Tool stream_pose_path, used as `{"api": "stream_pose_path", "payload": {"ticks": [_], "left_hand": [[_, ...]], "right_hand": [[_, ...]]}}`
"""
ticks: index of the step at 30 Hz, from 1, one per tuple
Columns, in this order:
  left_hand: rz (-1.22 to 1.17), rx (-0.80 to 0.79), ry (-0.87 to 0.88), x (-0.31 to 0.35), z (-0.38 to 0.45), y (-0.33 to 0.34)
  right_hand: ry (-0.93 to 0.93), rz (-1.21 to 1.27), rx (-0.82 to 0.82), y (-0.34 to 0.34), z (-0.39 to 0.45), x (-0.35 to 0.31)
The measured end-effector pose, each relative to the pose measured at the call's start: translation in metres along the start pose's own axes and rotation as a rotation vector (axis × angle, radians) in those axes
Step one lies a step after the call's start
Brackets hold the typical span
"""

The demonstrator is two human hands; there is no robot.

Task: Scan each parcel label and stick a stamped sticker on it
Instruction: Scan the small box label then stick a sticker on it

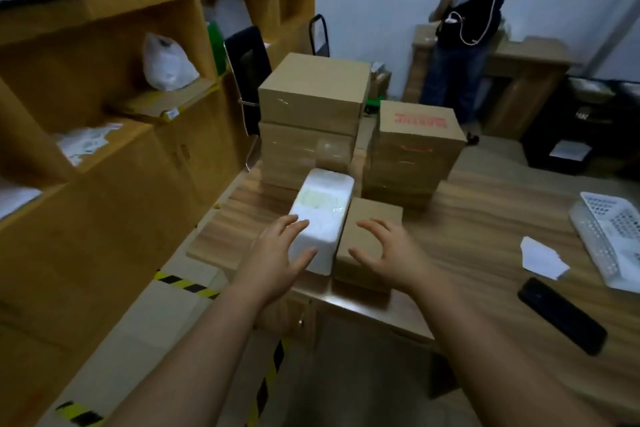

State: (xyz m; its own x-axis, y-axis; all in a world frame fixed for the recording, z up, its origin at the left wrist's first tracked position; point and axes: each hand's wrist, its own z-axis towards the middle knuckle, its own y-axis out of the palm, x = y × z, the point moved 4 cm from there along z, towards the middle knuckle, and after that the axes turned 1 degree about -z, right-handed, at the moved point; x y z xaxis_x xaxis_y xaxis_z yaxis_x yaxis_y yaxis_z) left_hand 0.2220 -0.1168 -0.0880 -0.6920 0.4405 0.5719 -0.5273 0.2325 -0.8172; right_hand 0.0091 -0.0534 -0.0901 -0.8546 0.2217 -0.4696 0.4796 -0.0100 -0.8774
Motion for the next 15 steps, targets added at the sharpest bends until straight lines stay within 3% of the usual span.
{"api": "stream_pose_path", "payload": {"ticks": [4,10,15], "left_hand": [[0.002,-0.065,0.058,-0.014,0.037,0.021],[0.118,-0.123,0.145,-0.033,0.084,0.056],[0.231,-0.132,0.164,-0.037,0.094,0.071]], "right_hand": [[0.105,-0.015,-0.046,0.023,0.02,0.023],[0.149,-0.278,-0.11,0.071,0.053,0.039],[0.159,-0.327,-0.058,0.085,0.061,0.046]]}}
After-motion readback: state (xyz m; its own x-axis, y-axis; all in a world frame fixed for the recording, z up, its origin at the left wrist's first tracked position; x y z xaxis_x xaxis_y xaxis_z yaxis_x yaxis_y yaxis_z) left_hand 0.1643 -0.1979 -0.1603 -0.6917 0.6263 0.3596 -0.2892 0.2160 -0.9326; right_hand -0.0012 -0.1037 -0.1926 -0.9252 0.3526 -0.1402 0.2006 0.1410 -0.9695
